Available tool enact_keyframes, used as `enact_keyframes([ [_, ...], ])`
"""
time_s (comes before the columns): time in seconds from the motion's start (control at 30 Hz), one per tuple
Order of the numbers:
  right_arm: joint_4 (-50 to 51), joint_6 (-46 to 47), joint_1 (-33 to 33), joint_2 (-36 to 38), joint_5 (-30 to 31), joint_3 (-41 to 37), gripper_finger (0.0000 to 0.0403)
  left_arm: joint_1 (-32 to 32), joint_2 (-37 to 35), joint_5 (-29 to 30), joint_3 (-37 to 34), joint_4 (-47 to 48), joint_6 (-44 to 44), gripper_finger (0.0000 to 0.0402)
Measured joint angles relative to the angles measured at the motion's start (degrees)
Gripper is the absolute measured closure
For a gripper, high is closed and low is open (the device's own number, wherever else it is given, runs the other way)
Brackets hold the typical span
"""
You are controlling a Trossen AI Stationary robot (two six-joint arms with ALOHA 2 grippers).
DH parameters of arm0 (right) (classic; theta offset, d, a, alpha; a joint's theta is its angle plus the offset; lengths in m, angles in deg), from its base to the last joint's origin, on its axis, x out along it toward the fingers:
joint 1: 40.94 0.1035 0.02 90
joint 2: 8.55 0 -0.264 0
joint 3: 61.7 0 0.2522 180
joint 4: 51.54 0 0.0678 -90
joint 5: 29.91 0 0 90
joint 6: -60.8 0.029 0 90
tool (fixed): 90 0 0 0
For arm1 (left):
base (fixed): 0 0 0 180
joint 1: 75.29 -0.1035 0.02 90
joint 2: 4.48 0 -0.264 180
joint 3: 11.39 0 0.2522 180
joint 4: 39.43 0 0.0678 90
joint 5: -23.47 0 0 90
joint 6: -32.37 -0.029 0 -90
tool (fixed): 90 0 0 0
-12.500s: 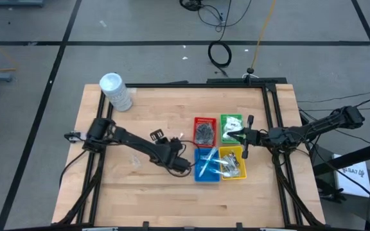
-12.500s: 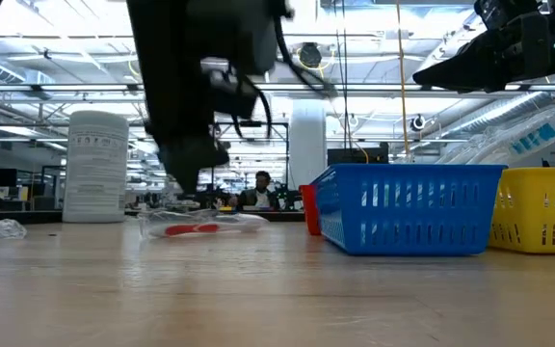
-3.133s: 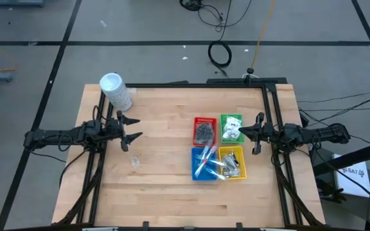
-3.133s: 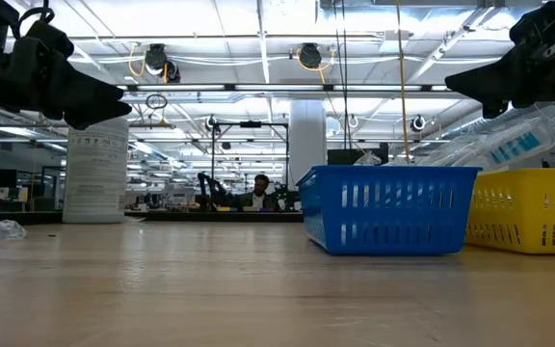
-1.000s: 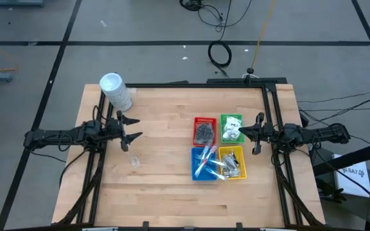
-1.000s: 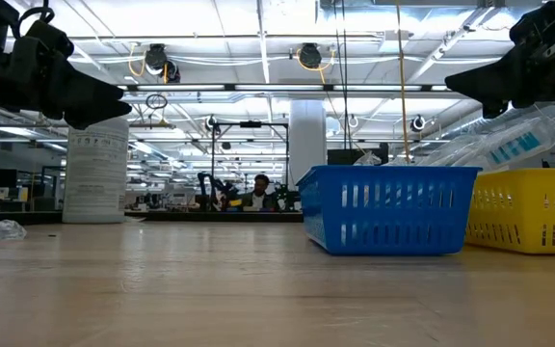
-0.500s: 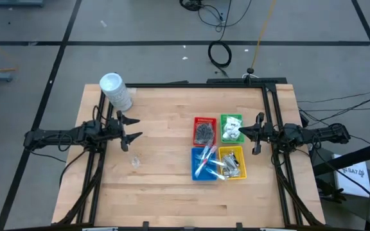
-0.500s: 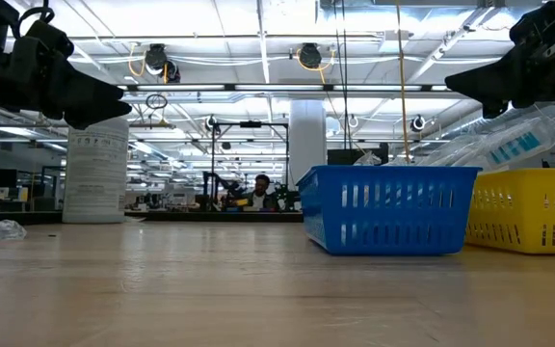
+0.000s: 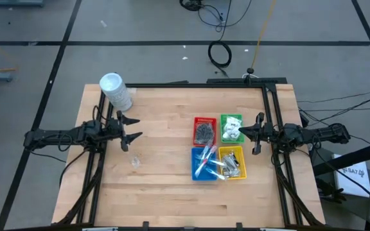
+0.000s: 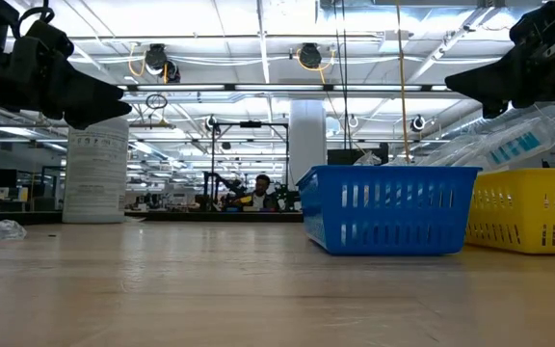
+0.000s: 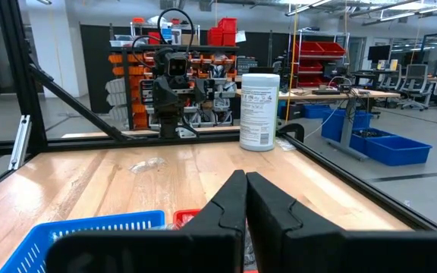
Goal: Pick & Place Travel size toiletries
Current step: Return to Home Position
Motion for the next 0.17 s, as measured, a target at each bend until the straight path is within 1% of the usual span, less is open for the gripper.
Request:
enact_keyframes([
  [0.17,0.01,0.0,-0.01,0.0,0.01,-0.01,0.0403,0.0,0.01,0.0,0.0,0.01,0.0,0.0121],
])
